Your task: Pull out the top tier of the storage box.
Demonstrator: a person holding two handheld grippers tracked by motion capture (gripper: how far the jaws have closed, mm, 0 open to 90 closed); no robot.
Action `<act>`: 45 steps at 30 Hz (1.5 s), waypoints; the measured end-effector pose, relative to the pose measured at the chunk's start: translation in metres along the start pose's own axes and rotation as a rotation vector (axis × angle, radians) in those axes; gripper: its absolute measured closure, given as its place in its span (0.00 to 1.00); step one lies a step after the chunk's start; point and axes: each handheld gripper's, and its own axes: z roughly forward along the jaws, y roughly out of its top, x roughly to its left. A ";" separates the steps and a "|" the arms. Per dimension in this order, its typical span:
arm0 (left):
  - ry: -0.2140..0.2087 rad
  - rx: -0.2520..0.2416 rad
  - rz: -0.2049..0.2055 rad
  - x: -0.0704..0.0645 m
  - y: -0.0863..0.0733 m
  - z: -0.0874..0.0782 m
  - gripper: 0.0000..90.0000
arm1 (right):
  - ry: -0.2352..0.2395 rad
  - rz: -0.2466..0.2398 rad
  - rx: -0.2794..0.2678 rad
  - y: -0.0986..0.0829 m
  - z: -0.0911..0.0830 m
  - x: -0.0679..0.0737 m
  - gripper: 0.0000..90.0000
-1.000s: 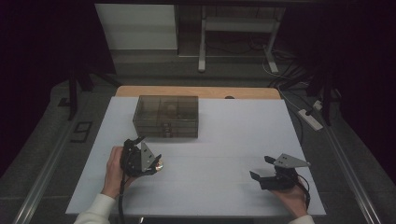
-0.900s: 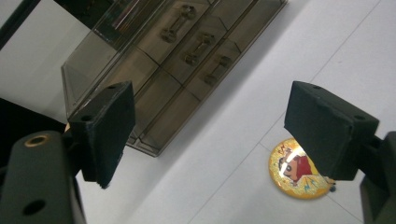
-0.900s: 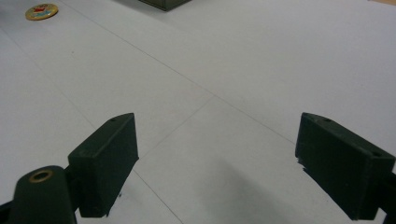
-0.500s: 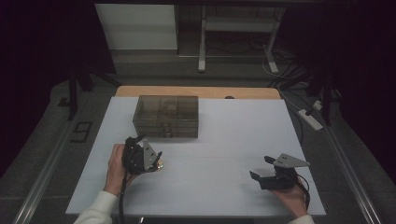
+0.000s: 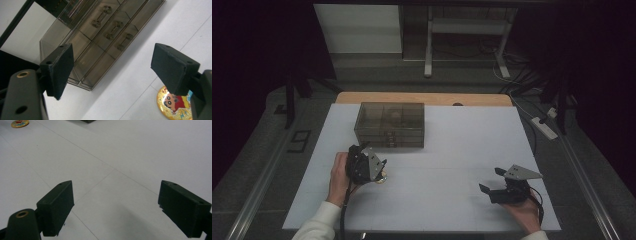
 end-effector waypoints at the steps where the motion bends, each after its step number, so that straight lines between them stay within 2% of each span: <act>1: 0.000 0.000 0.000 0.000 0.000 0.000 0.21 | 0.001 0.000 0.000 0.000 0.000 0.000 0.14; 15: 0.023 -0.001 0.044 -0.004 0.005 0.009 0.22 | -0.009 0.006 0.003 -0.003 -0.003 0.000 0.14; 25: 0.040 0.002 0.058 -0.004 0.006 0.013 0.23 | -0.010 0.006 0.004 -0.003 -0.003 0.000 0.14; 31: 0.058 0.008 0.083 -0.005 0.008 0.016 0.23 | -0.010 0.005 0.004 -0.003 -0.003 0.000 0.14; 45: 0.063 0.003 0.081 -0.004 0.011 0.022 0.24 | -0.010 0.005 0.005 -0.003 -0.003 0.000 0.14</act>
